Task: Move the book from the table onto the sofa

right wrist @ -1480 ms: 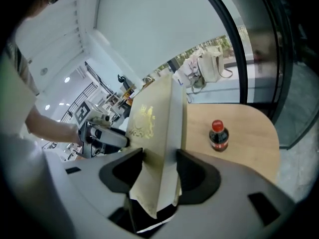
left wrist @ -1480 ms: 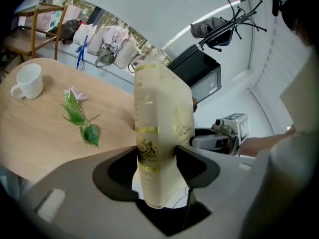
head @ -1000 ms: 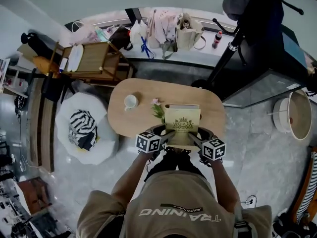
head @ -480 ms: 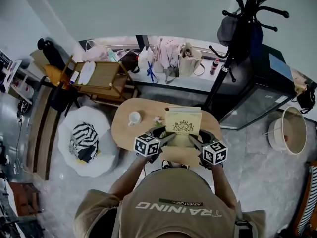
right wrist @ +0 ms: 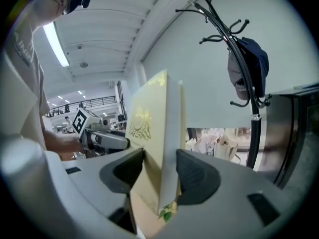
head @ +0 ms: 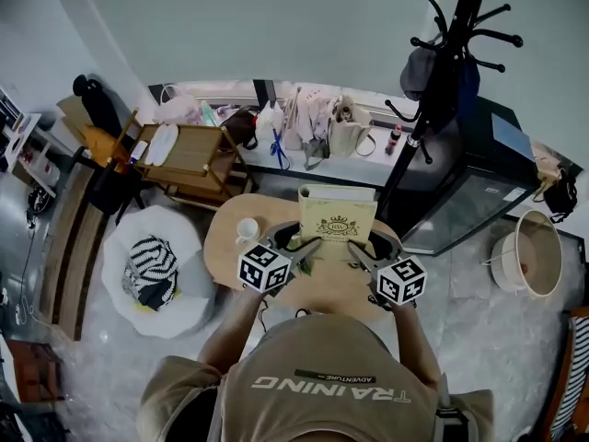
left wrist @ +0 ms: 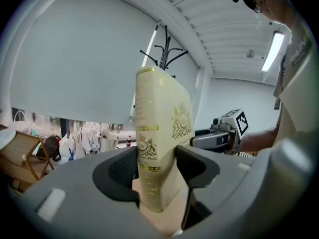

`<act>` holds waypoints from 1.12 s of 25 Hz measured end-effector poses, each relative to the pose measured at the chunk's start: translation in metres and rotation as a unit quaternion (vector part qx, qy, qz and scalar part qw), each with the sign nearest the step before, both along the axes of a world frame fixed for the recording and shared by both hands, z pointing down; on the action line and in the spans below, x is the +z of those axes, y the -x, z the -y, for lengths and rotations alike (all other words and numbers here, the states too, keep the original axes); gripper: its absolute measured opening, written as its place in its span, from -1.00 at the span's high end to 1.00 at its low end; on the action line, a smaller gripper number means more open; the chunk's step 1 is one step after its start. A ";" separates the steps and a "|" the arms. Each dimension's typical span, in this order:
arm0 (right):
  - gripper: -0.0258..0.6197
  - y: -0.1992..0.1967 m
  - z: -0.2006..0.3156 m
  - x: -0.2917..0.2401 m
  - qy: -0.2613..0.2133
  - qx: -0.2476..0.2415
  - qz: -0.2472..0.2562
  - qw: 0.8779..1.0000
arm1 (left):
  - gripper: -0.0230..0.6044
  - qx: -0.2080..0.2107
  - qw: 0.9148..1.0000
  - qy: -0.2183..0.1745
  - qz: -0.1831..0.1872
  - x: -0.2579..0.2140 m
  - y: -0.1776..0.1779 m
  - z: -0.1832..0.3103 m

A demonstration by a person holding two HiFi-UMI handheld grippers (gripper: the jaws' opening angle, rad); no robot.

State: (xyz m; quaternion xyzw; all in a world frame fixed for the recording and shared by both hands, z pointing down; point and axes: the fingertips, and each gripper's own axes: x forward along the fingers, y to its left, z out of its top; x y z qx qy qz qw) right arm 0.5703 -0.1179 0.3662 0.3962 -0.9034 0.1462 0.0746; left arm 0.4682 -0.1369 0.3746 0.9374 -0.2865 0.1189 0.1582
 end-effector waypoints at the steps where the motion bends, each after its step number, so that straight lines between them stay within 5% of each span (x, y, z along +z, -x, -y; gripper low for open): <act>1: 0.26 0.001 0.000 -0.004 -0.006 -0.002 0.000 1.000 | 0.14 -0.001 1.000 -0.008 0.002 -0.005 0.001 0.000; 8: 0.26 0.005 0.002 -0.028 -0.039 -0.010 -0.012 0.999 | 0.14 -0.007 0.998 -0.056 0.017 -0.029 0.005 0.001; 28: 0.27 -0.002 0.005 -0.006 -0.014 -0.043 0.010 0.999 | 0.14 -0.038 0.999 -0.025 0.021 -0.008 0.000 -0.005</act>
